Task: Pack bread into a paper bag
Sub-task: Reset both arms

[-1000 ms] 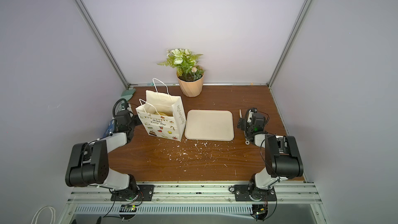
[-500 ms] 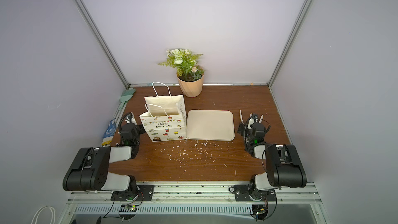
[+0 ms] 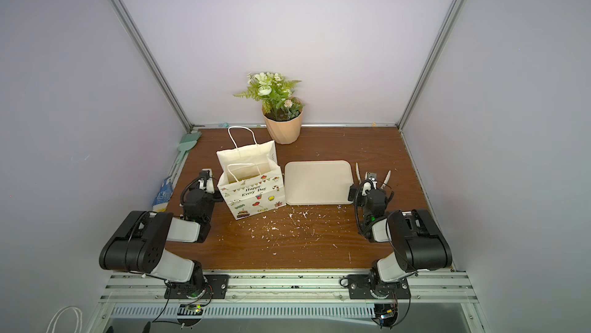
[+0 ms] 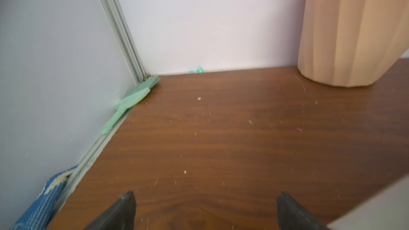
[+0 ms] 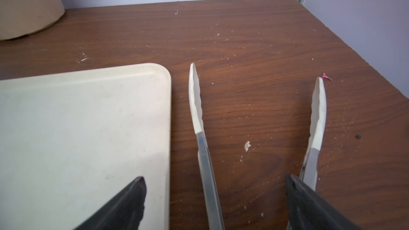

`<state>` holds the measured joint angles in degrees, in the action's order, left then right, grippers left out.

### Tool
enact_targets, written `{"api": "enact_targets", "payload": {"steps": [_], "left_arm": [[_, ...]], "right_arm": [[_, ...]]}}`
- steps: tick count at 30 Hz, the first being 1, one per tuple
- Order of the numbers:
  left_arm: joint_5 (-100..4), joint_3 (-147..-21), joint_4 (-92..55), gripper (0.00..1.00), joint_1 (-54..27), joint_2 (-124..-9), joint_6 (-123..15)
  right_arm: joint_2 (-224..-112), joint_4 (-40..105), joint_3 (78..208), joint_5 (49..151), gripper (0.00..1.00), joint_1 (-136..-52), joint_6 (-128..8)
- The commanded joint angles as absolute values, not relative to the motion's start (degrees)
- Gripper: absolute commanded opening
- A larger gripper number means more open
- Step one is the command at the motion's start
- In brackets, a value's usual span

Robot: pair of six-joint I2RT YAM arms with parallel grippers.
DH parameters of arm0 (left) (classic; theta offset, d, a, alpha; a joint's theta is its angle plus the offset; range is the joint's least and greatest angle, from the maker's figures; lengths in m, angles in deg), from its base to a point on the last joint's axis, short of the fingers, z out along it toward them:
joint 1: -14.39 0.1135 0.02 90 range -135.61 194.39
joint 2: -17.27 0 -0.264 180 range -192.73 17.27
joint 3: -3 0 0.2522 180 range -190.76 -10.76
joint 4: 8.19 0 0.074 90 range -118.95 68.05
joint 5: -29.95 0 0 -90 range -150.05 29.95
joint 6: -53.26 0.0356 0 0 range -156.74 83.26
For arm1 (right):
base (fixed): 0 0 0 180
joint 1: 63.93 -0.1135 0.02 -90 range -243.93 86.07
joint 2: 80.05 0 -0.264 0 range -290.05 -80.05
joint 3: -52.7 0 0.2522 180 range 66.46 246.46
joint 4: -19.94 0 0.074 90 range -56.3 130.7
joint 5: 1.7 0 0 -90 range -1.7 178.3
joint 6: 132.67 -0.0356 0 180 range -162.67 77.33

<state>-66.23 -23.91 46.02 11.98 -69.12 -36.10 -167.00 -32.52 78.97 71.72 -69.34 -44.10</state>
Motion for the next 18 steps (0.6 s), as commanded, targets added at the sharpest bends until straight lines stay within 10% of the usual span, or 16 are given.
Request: {"api": "enact_targets", "payload": {"steps": [1, 18], "left_arm": [[-64.7, -24.6, 45.0, 1.0, 12.6, -69.0, -35.8], [-64.2, -24.7, 44.8, 1.0, 12.9, -68.9, -36.0]], "right_arm": [[-166.0, -35.9, 79.9, 70.5, 1.0, -69.4, -43.8], [-166.4, -36.0, 80.1, 70.5, 1.0, -69.4, -43.8]]}}
